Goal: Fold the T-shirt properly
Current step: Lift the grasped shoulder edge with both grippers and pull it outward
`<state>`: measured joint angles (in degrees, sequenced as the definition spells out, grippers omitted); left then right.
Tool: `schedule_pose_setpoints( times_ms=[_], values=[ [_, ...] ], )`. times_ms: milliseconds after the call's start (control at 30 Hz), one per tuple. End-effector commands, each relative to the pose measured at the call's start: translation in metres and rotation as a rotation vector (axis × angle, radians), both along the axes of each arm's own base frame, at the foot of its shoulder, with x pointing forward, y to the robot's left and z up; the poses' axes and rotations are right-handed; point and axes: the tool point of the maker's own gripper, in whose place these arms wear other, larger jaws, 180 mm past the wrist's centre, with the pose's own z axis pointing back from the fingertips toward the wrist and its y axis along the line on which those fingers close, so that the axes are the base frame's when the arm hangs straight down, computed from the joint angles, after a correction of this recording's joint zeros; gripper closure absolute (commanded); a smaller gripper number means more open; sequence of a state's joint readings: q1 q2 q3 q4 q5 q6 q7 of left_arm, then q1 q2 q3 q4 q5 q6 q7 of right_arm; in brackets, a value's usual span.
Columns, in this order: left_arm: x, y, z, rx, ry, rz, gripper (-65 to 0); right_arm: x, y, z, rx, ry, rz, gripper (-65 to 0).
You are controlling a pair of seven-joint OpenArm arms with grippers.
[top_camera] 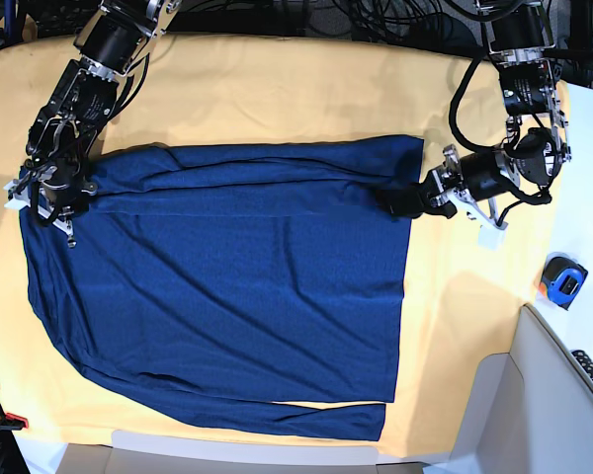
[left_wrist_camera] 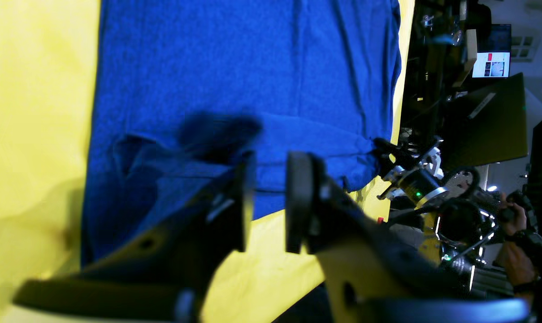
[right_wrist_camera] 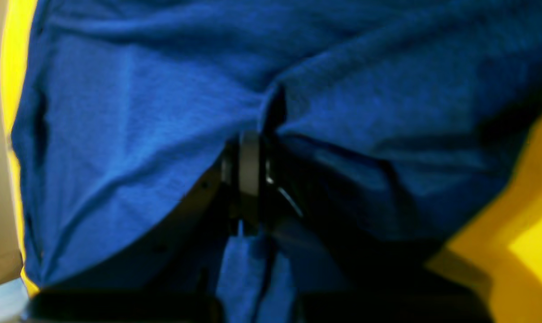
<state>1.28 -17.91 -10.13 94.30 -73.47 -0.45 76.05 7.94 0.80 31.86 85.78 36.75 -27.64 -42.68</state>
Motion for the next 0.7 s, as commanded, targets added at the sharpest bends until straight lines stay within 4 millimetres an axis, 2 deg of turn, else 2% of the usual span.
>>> schedule_pose_setpoints(
  times_ms=[0, 100, 233, 300, 367, 500, 667],
  values=[
    [0.002, -0.001, 0.011, -0.016, -0.017, -0.017, -15.7, 0.008, -0.006, 0.012, -0.021, -0.035, 0.002, -1.8],
    [0.002, -0.001, 0.011, -0.017, -0.016, -0.016, -17.8, 0.006, -0.003, 0.002, -0.004, -0.013, 0.003, -13.7],
    [0.002, -0.001, 0.011, -0.017, -0.016, -0.016, -17.8, 0.004, 0.002, -0.007, 0.016, 0.005, 0.005, -33.4],
    [0.002, -0.001, 0.011, -0.017, -0.016, -0.018, -17.8, 0.005, 0.005, -0.007, 0.044, -0.011, 0.007, -38.8],
    [0.002, -0.001, 0.011, -0.017, -0.015, -0.019, -17.8, 0.005, 0.009, -0.007, 0.082, -0.032, 0.009, -41.0],
    [0.002, -0.001, 0.01, -0.017, -0.014, -0.018, -17.8, 0.008, 0.018, -0.005, 0.167, -0.083, 0.01, -41.0],
    [0.001, -0.002, 0.01, -0.017, -0.013, -0.022, -17.8, 0.008, 0.019, 0.006, 0.251, -0.159, 0.014, -41.2]
  ],
)
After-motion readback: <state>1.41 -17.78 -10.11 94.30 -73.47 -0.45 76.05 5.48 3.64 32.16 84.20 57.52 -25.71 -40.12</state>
